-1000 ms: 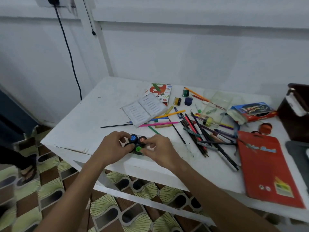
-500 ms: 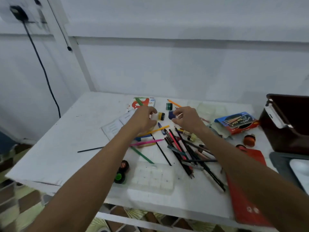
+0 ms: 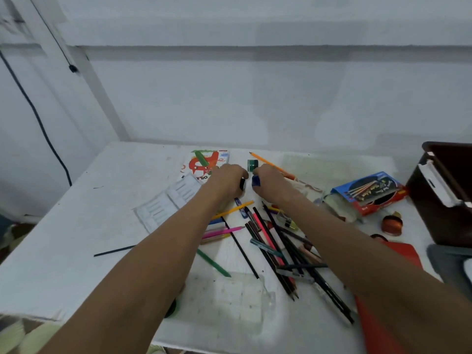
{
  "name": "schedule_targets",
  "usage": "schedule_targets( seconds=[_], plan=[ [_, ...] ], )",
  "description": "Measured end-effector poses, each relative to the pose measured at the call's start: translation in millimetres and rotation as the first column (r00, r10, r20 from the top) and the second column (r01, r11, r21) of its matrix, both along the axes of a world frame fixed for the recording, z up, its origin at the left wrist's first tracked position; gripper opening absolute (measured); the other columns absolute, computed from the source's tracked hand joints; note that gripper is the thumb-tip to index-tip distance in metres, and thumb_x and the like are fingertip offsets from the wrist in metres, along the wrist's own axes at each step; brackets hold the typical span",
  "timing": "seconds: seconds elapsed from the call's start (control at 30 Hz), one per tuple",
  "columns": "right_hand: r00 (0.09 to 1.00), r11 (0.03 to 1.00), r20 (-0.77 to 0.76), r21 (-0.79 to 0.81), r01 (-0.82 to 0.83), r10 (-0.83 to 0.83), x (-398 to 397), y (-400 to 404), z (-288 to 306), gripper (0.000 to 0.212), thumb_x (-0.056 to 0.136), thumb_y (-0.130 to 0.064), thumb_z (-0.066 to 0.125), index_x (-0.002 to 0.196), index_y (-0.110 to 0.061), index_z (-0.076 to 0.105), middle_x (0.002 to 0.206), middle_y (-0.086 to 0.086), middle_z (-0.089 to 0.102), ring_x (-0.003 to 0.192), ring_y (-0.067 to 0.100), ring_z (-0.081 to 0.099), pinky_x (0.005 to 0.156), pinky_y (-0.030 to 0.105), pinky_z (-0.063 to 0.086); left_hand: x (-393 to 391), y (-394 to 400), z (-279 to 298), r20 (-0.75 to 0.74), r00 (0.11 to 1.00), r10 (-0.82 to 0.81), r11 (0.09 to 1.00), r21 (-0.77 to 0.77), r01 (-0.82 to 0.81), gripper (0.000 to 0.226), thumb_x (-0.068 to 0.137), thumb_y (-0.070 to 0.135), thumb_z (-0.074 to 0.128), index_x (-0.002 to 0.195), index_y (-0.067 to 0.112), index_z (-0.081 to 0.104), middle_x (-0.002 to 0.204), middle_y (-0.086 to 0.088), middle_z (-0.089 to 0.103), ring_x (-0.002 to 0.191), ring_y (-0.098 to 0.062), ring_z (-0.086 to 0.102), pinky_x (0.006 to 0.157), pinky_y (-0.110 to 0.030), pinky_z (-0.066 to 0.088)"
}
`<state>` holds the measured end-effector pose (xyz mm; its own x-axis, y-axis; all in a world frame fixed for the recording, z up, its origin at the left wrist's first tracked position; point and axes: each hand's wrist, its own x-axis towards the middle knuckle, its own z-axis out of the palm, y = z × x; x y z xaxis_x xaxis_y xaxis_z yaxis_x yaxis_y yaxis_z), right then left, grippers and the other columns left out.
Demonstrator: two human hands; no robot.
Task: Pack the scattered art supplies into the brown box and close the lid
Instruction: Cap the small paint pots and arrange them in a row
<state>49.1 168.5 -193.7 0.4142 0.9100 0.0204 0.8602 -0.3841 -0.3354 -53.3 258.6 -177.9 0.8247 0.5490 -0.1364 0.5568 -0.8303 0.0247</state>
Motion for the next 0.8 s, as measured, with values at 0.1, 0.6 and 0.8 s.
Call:
schedule_targets(
  seconds=[0.1, 0.6, 0.8],
  plan=[
    [1.000, 1.000, 0.025, 0.012, -0.004, 0.003, -1, -3, -2, 0.028, 0.089, -0.016, 0.055, 0.114, -0.004, 0.059, 0.118, 0.016, 0.050, 0.106, 0.027, 0.053, 0.085, 0.031, 0.041, -1, -5, -1, 0.021, 1.000, 0.020, 0.999, -0.027, -0.020, 0.028, 0.079, 0.013, 0.064, 0.107, 0.015, 0.066, 0.099, -0.008, 0.061, 0.087, -0.028, 0.059, 0.066, -0.029, 0.035],
    [0.844, 0.949, -0.533, 0.291, 0.118, 0.059, -84, -85, 39, 0.027, 0.068, -0.021, 0.080, 0.092, -0.018, 0.068, 0.089, -0.003, 0.069, 0.073, 0.008, 0.063, 0.067, 0.020, 0.050, -139, -77, 56, 0.478, 0.827, 0.295, 0.931, -0.339, -0.136, 0.029, 0.073, 0.023, 0.072, 0.100, 0.014, 0.068, 0.095, 0.001, 0.065, 0.086, -0.015, 0.059, 0.077, -0.025, 0.047],
    [0.748, 0.955, -0.651, 0.284, 0.085, 0.127, -145, -114, 28, 0.036, 0.066, -0.013, 0.075, 0.100, -0.017, 0.067, 0.085, 0.003, 0.068, 0.068, 0.015, 0.064, 0.067, 0.031, 0.053, -210, -113, 43, 0.446, 0.817, 0.366, 0.899, -0.397, -0.185, 0.044, 0.066, 0.037, 0.066, 0.108, 0.025, 0.068, 0.099, -0.001, 0.063, 0.092, -0.015, 0.061, 0.085, -0.032, 0.050]
  ],
)
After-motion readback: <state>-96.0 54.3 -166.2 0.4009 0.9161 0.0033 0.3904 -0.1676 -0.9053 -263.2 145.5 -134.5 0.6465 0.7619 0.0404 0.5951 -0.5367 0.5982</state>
